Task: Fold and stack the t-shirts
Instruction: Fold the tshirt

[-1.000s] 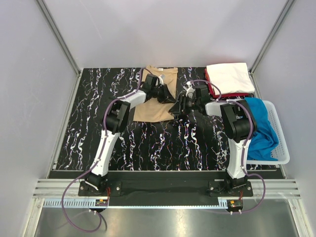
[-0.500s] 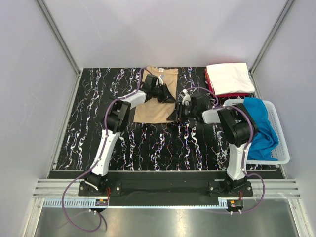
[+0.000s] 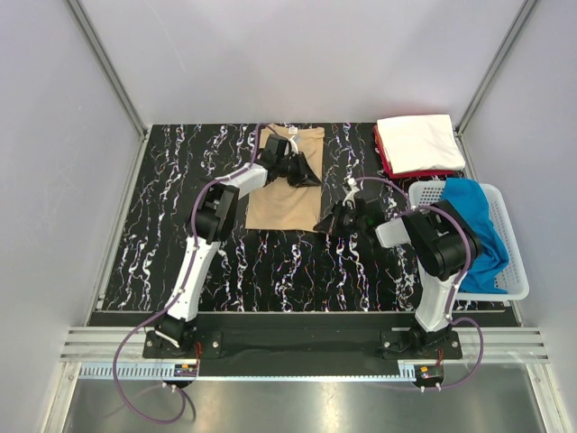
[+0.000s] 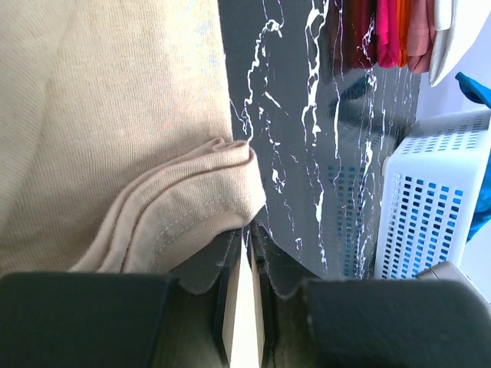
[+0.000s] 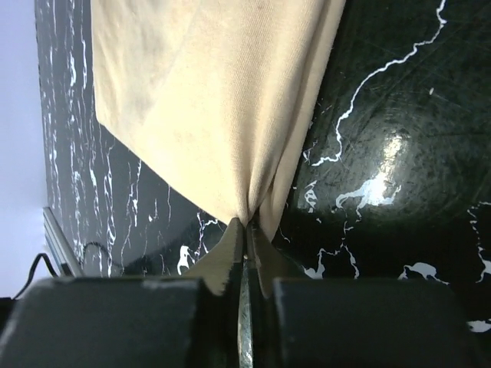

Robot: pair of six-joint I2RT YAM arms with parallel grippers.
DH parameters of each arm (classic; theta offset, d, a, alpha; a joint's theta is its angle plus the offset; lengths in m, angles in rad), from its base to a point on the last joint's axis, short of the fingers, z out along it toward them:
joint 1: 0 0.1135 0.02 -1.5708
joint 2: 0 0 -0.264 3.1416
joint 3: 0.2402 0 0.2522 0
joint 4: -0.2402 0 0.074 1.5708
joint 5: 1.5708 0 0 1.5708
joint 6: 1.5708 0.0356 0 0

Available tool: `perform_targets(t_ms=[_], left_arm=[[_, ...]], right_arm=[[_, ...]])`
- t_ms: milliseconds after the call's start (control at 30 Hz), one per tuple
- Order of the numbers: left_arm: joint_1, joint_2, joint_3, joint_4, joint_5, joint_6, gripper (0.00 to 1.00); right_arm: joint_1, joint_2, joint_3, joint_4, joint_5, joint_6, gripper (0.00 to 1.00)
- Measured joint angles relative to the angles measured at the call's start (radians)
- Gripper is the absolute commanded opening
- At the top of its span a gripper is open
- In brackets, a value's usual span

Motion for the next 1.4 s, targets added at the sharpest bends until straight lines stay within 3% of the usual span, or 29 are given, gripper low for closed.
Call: perform_targets(t_ms=[200, 267, 367, 533, 733, 800, 933, 967, 1200, 1400], left_arm=[[0.000, 0.002, 0.011, -0.011, 0.001, 0.003, 0.19], [0.000, 0.002, 0.018, -0.018, 0.004, 0.003, 0.22], [0.000, 0.002, 0.027, -0.016, 0.022, -0.003, 0.28], [0.000, -0.048, -0.009, -0.028, 0.040, 0.005, 0.34], [0.012, -0.250, -0.087, -0.088, 0.040, 0.074, 0.36], [0.022, -0.321, -0.117, -0.102, 0.040, 0.103, 0.36], [0.050, -0.457, -0.218, -0.164, 0.011, 0.172, 0.37], [0.054, -0.485, -0.253, -0.179, -0.002, 0.186, 0.37], [0.066, -0.604, -0.560, -0.285, -0.127, 0.253, 0.36], [0.063, -0.645, -0.771, -0.340, -0.249, 0.260, 0.36]], right_arm=[[0.005, -0.003, -0.031, 0.050, 0.031, 0.059, 0.07], [0.006, -0.011, -0.035, 0.040, 0.039, 0.070, 0.20], [0.010, -0.043, -0.034, -0.016, 0.055, 0.076, 0.26], [0.014, -0.147, -0.014, -0.261, 0.124, 0.066, 0.31], [0.016, -0.266, 0.088, -0.622, 0.217, 0.050, 0.42], [0.016, -0.290, 0.113, -0.690, 0.229, 0.056, 0.38], [0.017, -0.312, 0.144, -0.757, 0.227, 0.053, 0.11], [0.017, -0.311, 0.155, -0.764, 0.214, 0.048, 0.09], [0.018, -0.153, 0.311, -0.729, 0.102, 0.009, 0.07], [0.017, -0.035, 0.280, -0.720, 0.123, -0.023, 0.07]])
